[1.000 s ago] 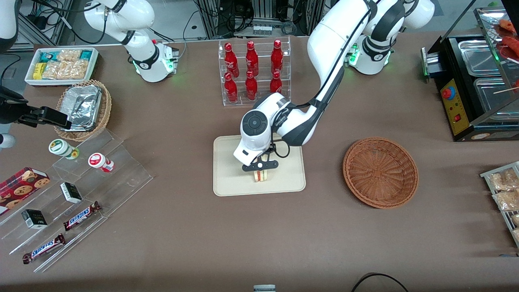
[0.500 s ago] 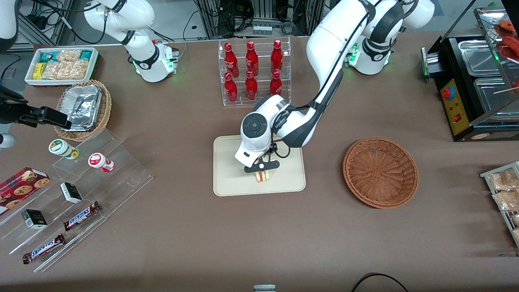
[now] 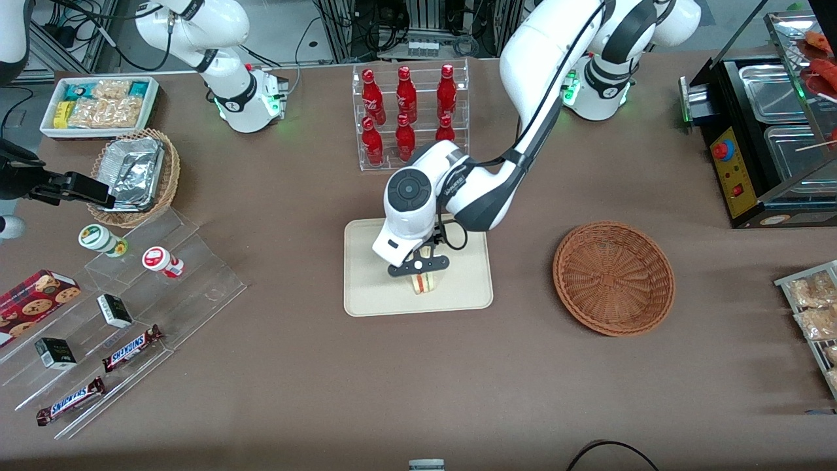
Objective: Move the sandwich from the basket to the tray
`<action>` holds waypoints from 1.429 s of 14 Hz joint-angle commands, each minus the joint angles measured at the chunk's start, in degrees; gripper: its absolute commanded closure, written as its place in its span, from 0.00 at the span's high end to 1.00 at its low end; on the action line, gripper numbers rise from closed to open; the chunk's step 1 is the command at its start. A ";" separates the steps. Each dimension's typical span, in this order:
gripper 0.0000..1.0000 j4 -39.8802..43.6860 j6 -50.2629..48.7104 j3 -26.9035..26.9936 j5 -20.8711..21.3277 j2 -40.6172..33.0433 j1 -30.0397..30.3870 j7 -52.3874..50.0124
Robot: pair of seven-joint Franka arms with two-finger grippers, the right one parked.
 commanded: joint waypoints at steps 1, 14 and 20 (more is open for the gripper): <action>1.00 0.55 -3.42 0.58 -0.12 -3.16 -0.03 -0.09; 1.00 -19.65 -13.10 3.57 2.34 -26.27 17.62 34.86; 1.00 -28.70 -13.27 3.57 2.34 -36.02 26.50 46.48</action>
